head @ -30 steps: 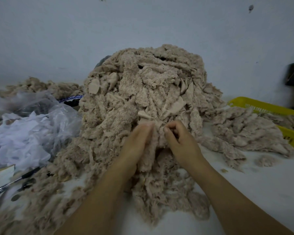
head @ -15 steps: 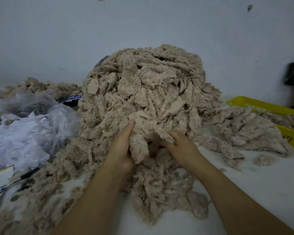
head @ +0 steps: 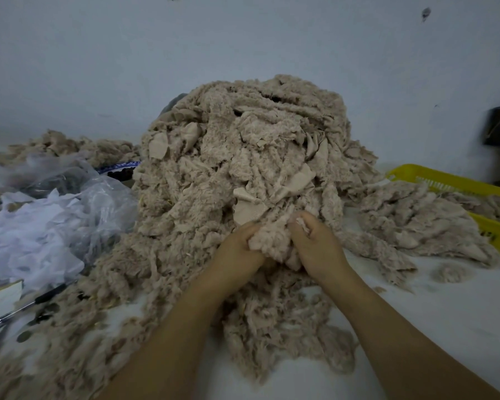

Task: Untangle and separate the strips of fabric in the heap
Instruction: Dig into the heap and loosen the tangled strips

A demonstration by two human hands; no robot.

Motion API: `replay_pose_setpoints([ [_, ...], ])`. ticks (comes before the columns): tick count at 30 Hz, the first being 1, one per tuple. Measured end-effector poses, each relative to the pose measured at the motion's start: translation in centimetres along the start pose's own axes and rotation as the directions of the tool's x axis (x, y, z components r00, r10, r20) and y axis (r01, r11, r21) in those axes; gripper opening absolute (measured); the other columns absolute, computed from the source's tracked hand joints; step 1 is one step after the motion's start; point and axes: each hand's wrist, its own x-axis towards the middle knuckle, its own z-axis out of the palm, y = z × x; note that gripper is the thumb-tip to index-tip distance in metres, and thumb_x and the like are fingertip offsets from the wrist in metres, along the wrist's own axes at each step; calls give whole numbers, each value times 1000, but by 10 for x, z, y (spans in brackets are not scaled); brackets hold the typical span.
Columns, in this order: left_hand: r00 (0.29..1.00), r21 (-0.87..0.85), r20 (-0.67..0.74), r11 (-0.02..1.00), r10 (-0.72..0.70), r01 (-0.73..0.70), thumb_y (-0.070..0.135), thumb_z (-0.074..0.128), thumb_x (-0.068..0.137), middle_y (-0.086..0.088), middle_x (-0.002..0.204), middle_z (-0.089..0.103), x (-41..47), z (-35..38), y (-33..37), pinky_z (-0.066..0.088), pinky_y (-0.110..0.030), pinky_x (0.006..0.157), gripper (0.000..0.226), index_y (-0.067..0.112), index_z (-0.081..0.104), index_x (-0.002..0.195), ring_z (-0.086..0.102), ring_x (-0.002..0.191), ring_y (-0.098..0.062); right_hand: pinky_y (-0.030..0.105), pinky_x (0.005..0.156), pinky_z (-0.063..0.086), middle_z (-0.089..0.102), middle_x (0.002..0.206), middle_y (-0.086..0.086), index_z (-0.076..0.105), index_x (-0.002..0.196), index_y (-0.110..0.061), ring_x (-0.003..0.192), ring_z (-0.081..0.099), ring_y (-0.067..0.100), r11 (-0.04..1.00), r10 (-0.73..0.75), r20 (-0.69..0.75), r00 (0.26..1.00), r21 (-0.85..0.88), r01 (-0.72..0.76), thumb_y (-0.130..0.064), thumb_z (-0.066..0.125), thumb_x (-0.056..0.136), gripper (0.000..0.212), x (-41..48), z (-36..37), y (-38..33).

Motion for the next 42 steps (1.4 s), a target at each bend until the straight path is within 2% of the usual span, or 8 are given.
replay_pose_setpoints([
  [5, 947, -510, -88, 831, -308, 223, 23, 56, 99, 3, 92, 78, -2, -9, 4, 60, -30, 70, 19, 25, 74, 96, 75, 86, -14, 11, 55, 35, 52, 74, -9, 57, 93, -14, 65, 50, 1, 992, -29, -66, 997, -125, 21, -31, 36, 106, 30, 2, -2, -2],
  [9, 952, -708, 32, 666, -303, 236, 19, 46, 102, -5, 96, 78, -4, -11, 9, 60, -26, 64, 40, 17, 82, 86, 75, 88, -18, 17, 49, 31, 41, 62, -4, 45, 72, -18, 53, 40, 2, 995, 6, -129, 992, -102, -20, -40, 36, 104, 40, 4, -7, -3],
  [19, 970, -898, 3, 427, -241, 109, 23, 45, 101, -14, 108, 75, -2, -20, 15, 61, -32, 70, 37, 5, 78, 104, 74, 95, -25, 15, 40, 29, 32, 55, 1, 35, 60, -14, 42, 33, 7, 983, 131, -279, 951, -92, -162, -47, 36, 103, 54, 6, -15, 4],
  [25, 929, -981, -153, 165, -337, -102, 22, 39, 102, -9, 86, 74, 3, -42, 4, 58, -27, 61, 45, 9, 78, 82, 71, 67, -18, 26, 48, 24, 35, 58, -5, 40, 61, -24, 52, 35, 10, 954, 285, -333, 899, 14, -298, -47, 36, 104, 48, 11, -23, 10],
  [29, 904, -983, -182, 95, -386, -158, 21, 33, 105, 4, 60, 57, 4, -49, -3, 28, -18, 40, 65, 17, 74, 56, 38, 43, -8, 25, 53, 30, 38, 65, -9, 39, 67, -31, 57, 37, 7, 951, 305, -353, 885, 57, -305, -49, 34, 103, 41, 15, -29, 19],
  [34, 920, -987, -142, 126, -367, -102, 28, 35, 107, -1, 70, 68, 4, -47, -5, 43, -19, 45, 57, 14, 79, 73, 53, 50, -11, 40, 59, 41, 55, 71, 8, 64, 100, 2, 61, 52, 16, 952, 305, -399, 865, 102, -288, -47, 40, 103, 54, 11, -26, 17],
  [37, 950, -982, -40, 186, -309, 20, 37, 35, 106, -1, 78, 64, 4, -38, -1, 47, -19, 55, 57, 13, 78, 79, 55, 63, -10, 31, 55, 31, 43, 68, -3, 42, 72, -13, 52, 38, 8, 986, 156, -342, 927, -4, -167, -39, 51, 99, 39, 6, -22, 11],
  [42, 960, -883, 90, 423, -266, 200, 29, 32, 106, -18, 128, 65, -2, -14, 13, 56, -38, 95, 47, 0, 65, 124, 66, 112, -28, 4, 71, 40, 36, 109, -21, 55, 101, -30, 92, 51, -3, 979, -191, -135, 972, -100, 178, -62, 48, 91, 34, -7, 1, -14],
])
